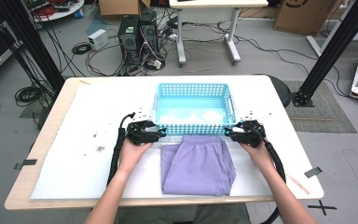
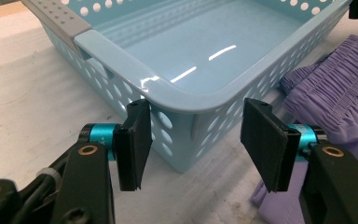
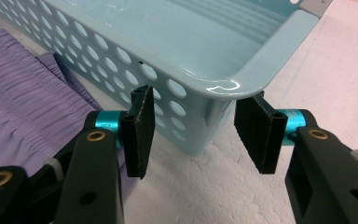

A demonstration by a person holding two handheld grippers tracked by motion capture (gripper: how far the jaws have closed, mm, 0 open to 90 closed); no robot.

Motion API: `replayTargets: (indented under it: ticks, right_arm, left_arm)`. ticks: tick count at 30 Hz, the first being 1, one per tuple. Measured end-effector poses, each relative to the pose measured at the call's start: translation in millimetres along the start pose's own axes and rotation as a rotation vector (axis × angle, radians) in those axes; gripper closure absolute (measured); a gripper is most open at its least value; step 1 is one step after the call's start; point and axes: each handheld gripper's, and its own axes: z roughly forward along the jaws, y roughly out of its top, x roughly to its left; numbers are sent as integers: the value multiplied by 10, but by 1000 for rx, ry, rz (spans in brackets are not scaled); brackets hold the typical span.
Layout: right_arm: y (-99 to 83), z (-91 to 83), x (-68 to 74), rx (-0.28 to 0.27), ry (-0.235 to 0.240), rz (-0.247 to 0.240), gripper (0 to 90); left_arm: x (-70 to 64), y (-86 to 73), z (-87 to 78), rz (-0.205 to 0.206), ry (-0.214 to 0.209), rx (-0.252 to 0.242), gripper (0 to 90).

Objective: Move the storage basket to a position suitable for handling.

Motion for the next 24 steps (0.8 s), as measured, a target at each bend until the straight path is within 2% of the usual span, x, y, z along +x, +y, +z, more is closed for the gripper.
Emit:
replayTargets:
  ticks: [9,15,16,17,18,19,22,24]
  right_arm:
    - [-20,-13,13,-5,0,2,493]
    - [-35,-16,28,-10,-6,12,489]
    - [-36,-16,33,-11,-9,12,484]
    - [-38,-18,34,-10,-11,16,441]
    - [-42,-25,31,-10,-11,35,376]
    - [-53,-43,4,-19,11,81,320]
    - [-86,-139,-74,-39,59,151,292]
    - [-128,-236,-110,-70,37,159,278]
  left_arm:
    - [-9,-12,-1,-14,-3,-11,434]
    - [-8,-10,3,-8,1,-10,433]
    - [-2,-7,-4,-7,0,-6,430]
    - [-2,-5,-13,-15,11,-4,426]
    - [-9,-2,-31,-35,43,-11,366]
    - [-6,-2,-52,-38,56,-11,274]
    - [-2,-33,-176,-34,65,-25,271]
    - [-14,-80,-281,-30,86,-45,270]
